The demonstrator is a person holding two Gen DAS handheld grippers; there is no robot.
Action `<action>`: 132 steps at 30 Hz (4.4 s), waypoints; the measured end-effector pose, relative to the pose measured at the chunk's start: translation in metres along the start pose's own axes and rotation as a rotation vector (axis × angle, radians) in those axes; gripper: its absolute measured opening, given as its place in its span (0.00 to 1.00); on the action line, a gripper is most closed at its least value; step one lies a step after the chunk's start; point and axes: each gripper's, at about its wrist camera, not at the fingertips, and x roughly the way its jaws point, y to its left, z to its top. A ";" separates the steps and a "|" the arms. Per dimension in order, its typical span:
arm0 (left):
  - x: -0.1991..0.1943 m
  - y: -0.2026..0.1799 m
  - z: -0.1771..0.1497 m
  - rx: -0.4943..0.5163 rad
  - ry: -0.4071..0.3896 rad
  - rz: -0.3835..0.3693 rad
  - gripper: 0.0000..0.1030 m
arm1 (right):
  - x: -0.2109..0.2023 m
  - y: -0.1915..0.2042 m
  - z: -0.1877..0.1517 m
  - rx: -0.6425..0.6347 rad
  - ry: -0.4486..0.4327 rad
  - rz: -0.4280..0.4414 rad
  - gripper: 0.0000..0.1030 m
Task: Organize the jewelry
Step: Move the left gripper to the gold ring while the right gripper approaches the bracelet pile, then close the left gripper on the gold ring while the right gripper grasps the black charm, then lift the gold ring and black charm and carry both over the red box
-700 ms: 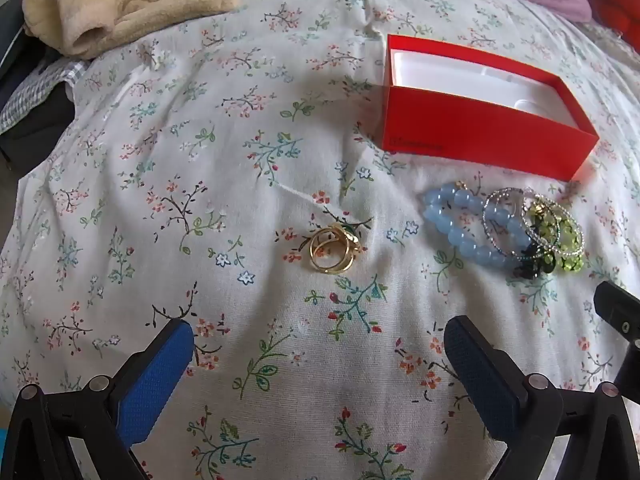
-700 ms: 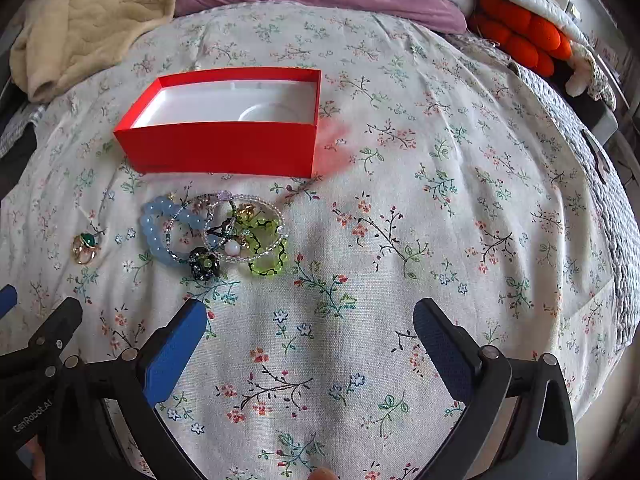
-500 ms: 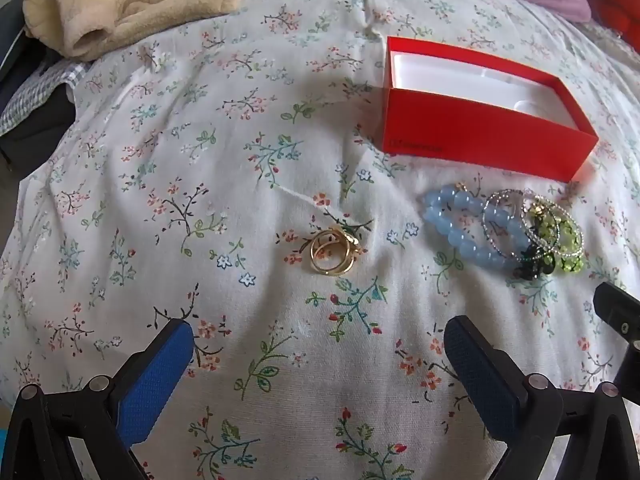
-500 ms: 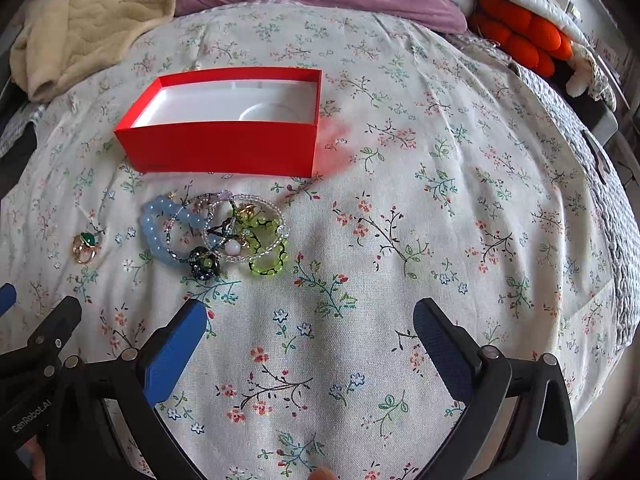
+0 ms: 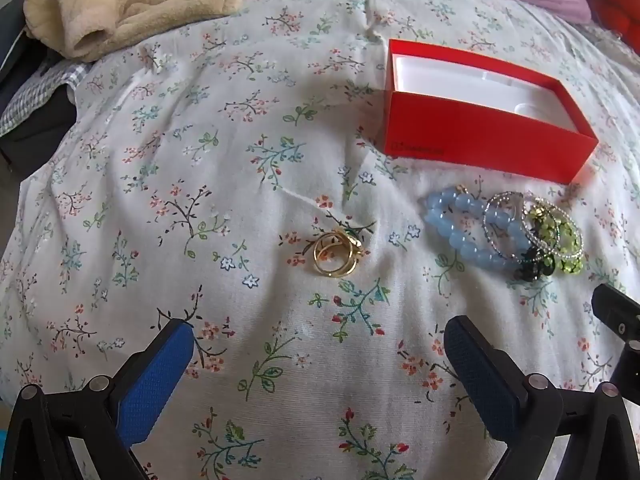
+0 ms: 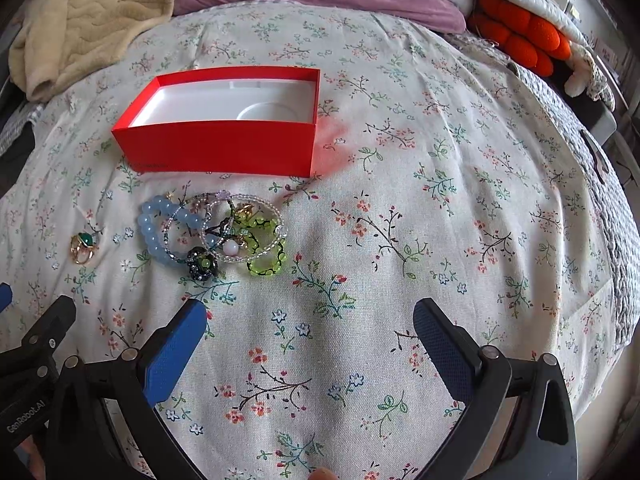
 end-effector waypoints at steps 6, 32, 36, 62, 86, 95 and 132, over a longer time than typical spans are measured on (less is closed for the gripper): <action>-0.003 0.003 0.003 -0.005 -0.002 -0.001 1.00 | 0.000 0.001 0.000 0.001 0.000 0.001 1.00; 0.008 0.017 0.033 0.077 0.085 -0.075 1.00 | 0.004 -0.013 0.021 -0.088 0.059 -0.038 1.00; 0.020 0.022 0.042 0.063 0.129 -0.130 1.00 | 0.010 -0.022 0.036 -0.073 0.094 0.009 1.00; 0.071 0.000 0.053 0.074 0.213 -0.237 0.27 | 0.048 -0.016 0.065 -0.065 0.191 0.190 0.92; 0.054 0.024 0.043 0.068 0.182 -0.257 0.27 | 0.055 0.041 0.044 -0.095 0.286 0.352 0.38; 0.049 0.023 0.045 0.070 0.168 -0.261 0.27 | 0.048 0.032 0.045 -0.099 0.280 0.349 0.21; 0.029 0.031 0.031 0.047 0.155 -0.296 0.27 | 0.004 0.021 0.021 -0.072 0.317 0.574 0.41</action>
